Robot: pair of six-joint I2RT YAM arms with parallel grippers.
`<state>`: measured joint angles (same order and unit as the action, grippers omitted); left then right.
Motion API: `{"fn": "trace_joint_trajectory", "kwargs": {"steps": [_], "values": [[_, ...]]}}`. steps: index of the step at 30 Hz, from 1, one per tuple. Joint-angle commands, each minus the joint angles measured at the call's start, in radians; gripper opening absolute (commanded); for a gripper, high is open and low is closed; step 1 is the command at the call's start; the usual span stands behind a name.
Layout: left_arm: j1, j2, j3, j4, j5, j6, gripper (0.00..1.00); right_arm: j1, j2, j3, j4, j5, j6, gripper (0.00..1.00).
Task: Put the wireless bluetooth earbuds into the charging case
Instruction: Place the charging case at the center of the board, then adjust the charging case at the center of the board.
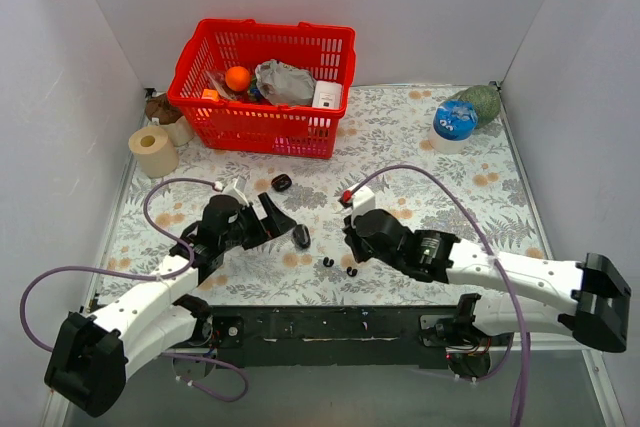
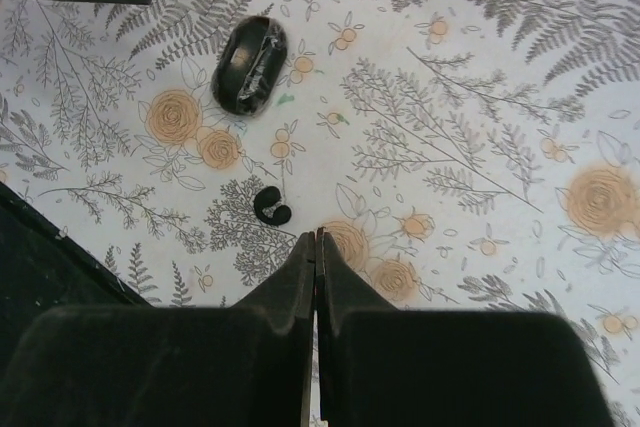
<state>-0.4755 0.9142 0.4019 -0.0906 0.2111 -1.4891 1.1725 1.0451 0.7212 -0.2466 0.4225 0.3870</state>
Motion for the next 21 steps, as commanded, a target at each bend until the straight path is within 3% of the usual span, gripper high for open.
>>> {"fn": "trace_joint_trajectory", "kwargs": {"steps": [1,10,21], "values": [[-0.015,-0.063,-0.044,-0.058,-0.090,-0.022,0.97,-0.004,0.140,0.023,0.150,-0.117,-0.040,0.01],[-0.015,-0.106,0.014,-0.225,-0.283,-0.028,0.98,-0.004,0.420,0.101,0.328,-0.292,-0.039,0.01],[-0.015,-0.138,0.034,-0.278,-0.342,-0.079,0.98,-0.066,0.585,0.142,0.398,-0.363,-0.027,0.01]]}}
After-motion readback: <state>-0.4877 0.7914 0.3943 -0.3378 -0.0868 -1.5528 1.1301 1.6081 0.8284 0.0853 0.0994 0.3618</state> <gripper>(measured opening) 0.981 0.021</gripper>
